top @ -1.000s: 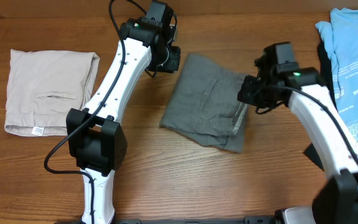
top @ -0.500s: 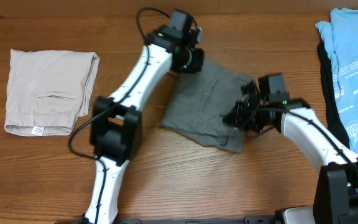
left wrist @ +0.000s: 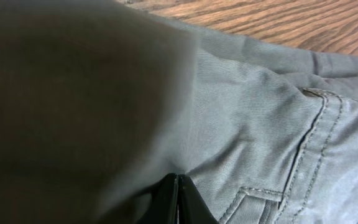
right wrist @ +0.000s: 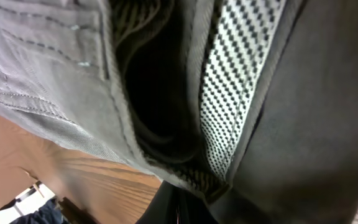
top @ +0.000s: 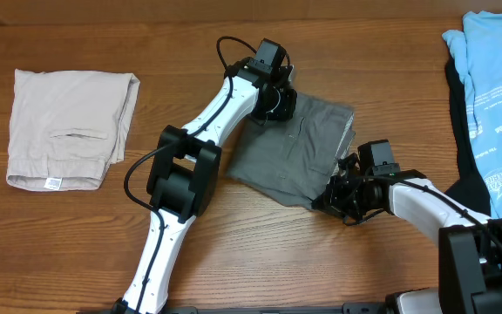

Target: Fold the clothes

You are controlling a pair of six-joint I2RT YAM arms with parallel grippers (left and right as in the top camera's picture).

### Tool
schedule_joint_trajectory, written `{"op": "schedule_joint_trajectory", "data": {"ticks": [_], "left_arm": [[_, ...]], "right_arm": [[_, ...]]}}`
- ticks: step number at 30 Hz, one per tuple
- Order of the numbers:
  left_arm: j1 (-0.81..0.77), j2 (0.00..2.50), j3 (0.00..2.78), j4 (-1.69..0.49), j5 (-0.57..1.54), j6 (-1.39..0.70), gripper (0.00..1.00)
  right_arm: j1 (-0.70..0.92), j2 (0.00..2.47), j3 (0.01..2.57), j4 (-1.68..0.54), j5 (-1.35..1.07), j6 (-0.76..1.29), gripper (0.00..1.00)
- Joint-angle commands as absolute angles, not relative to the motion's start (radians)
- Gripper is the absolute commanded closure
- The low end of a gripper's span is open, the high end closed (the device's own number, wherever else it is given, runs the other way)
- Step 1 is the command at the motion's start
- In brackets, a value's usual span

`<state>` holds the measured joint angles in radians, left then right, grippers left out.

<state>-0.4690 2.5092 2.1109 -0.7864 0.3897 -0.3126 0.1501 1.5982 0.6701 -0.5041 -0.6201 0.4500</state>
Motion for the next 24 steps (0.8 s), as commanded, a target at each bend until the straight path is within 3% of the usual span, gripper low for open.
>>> {"op": "schedule_joint_trajectory", "data": {"ticks": [1,10,16,24], "left_arm": [[-0.463,2.461,2.168,-0.799,0.389,-0.311,0.96],[-0.465,2.188,2.29,-0.957,0.387,-0.311,0.92],[-0.467,2.173,2.27,-1.069,0.513,-0.314,0.96],[-0.531,2.186,2.044,-1.016,0.653,-0.287,0.96]], "right_arm": [[0.144,1.584,0.689,-0.511,-0.643,0.464,0.96],[0.144,1.413,0.885,-0.666,-0.709,0.337,0.96],[0.119,1.416,0.91,-0.5,-0.64,0.34,0.96],[0.063,1.55,0.91,-0.274,-0.524,0.371,0.96]]}}
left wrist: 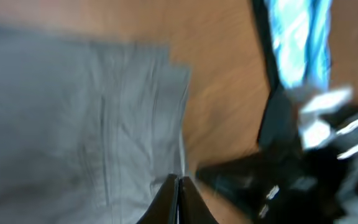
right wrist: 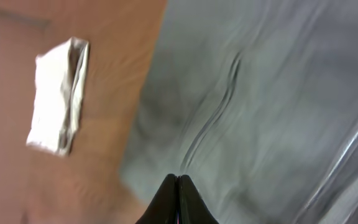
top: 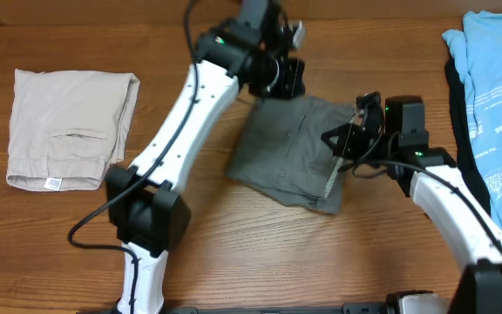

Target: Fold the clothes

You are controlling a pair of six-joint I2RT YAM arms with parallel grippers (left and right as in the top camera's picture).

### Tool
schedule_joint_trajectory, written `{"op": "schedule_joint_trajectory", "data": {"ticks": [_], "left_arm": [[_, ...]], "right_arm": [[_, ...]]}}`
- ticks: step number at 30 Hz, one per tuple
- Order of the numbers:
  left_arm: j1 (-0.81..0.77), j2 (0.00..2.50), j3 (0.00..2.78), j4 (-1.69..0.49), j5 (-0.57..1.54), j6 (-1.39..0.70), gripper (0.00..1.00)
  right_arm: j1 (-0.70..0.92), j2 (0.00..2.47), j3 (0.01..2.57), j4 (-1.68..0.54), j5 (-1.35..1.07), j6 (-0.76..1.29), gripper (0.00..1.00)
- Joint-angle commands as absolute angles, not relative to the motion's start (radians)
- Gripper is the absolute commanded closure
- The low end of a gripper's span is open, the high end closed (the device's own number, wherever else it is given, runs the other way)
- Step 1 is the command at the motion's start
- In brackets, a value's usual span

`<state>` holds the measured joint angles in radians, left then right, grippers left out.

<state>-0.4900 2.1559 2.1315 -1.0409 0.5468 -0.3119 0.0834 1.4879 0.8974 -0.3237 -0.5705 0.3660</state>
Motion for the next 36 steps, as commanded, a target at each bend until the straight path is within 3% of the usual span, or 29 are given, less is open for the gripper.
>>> {"op": "schedule_joint_trajectory", "data": {"ticks": [1,13,28,36], "left_arm": [[-0.545,2.186,2.01,-0.998,0.679,-0.267,0.96],[-0.63,2.186,1.74,-0.773,0.694,-0.296,0.96],[-0.643,2.188,1.439,-0.596,0.618,-0.4,0.96],[-0.64,2.115,1.497,-0.621,0.617,-0.386,0.96]], "right_arm": [[0.056,1.573,0.91,-0.24,-0.525,0.371,0.96],[-0.001,1.824,0.91,0.106,-0.488,0.371,0.96],[-0.001,1.975,0.91,0.169,-0.372,0.37,0.96],[-0.05,1.867,1.014,0.138,-0.609,0.378,0.96]]}}
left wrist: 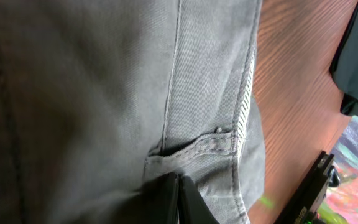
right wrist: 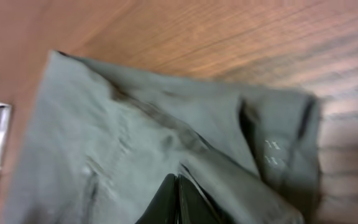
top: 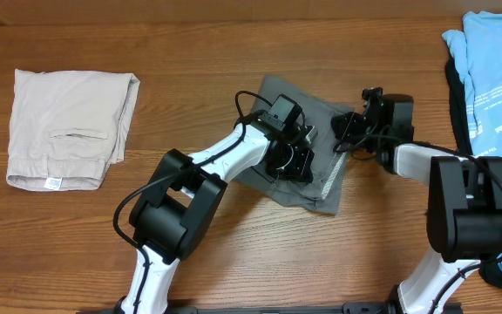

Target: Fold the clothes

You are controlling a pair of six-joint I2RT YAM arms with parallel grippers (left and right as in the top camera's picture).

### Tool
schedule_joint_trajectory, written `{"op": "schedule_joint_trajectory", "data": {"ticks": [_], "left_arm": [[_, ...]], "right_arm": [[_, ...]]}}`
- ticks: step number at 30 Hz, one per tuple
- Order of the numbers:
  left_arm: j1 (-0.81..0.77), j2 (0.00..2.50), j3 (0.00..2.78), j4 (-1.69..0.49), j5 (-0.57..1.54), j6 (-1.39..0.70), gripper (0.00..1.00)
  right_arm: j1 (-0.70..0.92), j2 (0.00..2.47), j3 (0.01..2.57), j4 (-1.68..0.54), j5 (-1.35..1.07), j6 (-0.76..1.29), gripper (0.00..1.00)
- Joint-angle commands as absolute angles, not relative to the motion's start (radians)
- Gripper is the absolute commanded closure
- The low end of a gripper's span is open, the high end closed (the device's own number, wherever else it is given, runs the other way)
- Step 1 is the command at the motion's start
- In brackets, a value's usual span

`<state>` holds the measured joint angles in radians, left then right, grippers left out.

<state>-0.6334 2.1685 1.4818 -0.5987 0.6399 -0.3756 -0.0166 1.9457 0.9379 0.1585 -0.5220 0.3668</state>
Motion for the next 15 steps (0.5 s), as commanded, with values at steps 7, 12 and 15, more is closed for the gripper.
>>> {"op": "schedule_joint_trajectory", "data": {"ticks": [7,12,15], "left_arm": [[-0.651,1.907,1.553,-0.805,0.377,-0.482,0.96],[-0.655,1.885,1.544,-0.957,0.34,-0.54,0.96],[-0.655,1.895,1.499,-0.965,0.336,-0.542,0.96]], "right_arm": [[-0.178,1.689,1.137,-0.184,-0.605,0.397,0.38],[-0.266,1.646,1.139,-0.3,-0.605,0.397,0.0],[-0.289,1.647,1.138,-0.351,-0.604,0.397,0.0]]}}
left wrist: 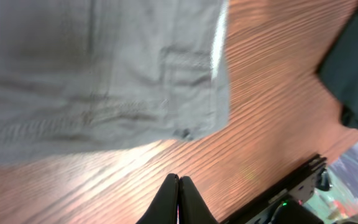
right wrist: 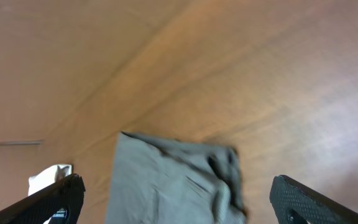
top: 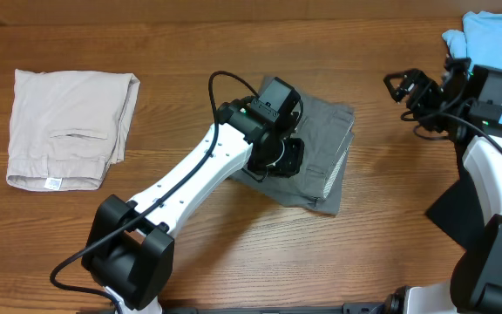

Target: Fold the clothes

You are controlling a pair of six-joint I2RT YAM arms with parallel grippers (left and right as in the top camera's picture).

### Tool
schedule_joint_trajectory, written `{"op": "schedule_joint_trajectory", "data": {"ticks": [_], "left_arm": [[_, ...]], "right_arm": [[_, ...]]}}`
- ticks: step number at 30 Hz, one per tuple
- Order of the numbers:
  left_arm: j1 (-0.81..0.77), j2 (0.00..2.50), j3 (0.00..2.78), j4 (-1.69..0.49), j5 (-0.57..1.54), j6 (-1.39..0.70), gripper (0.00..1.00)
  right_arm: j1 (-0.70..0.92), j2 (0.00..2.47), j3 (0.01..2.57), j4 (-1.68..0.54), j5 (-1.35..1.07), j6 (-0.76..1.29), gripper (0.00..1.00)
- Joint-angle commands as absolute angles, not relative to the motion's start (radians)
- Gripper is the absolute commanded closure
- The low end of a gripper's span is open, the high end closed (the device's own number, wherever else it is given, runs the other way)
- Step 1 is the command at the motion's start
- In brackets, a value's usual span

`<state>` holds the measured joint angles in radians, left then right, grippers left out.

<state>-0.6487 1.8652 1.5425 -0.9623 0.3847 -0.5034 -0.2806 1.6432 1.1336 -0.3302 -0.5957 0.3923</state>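
The grey folded shorts [top: 312,153] lie mid-table, and they show again as grey shorts [left wrist: 104,68] and grey shorts [right wrist: 179,180] in the two wrist views. My left gripper [top: 286,161] hovers over their middle, and in its own view the left gripper [left wrist: 179,199] is shut with nothing in it, above bare wood just off the cloth's edge. My right gripper [top: 403,87] is open and empty, well to the right of the shorts. Its fingers [right wrist: 55,199] frame the shorts from a distance.
A folded beige garment [top: 68,122] lies at the far left. A light blue shirt [top: 495,78] and a black garment [top: 450,205] lie heaped at the right edge, beside my right arm. The black garment [left wrist: 353,62] also shows in the left wrist view.
My right gripper was shut at the shorts' far right corner. It is now open and well off to the right, near the blue shirt. My left gripper stays shut and sits higher above the shorts.
First, both grippers were shut low at the shorts, left at the far corner and right at the near right edge. Then both were raised over them. Later both were shut down on the cloth. Now the right is open and away, and the shorts lie folded.
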Motion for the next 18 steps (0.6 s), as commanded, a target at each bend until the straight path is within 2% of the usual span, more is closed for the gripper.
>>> {"op": "schedule_joint_trajectory", "data": {"ticks": [1,12,18], "left_arm": [[-0.655,1.898,1.483,-0.959,0.322,-0.551,0.96],[-0.643,2.03,1.345,-0.825,0.224,-0.614,0.96],[-0.577,2.082,1.346,-0.81,0.101,-0.613,0.96]], "right_arm": [[-0.291,1.647,1.138,-0.354,-0.604,0.397,0.0],[-0.291,1.647,1.138,-0.354,-0.604,0.397,0.0],[-0.291,1.647,1.138,-0.354,-0.604,0.397,0.0]]}}
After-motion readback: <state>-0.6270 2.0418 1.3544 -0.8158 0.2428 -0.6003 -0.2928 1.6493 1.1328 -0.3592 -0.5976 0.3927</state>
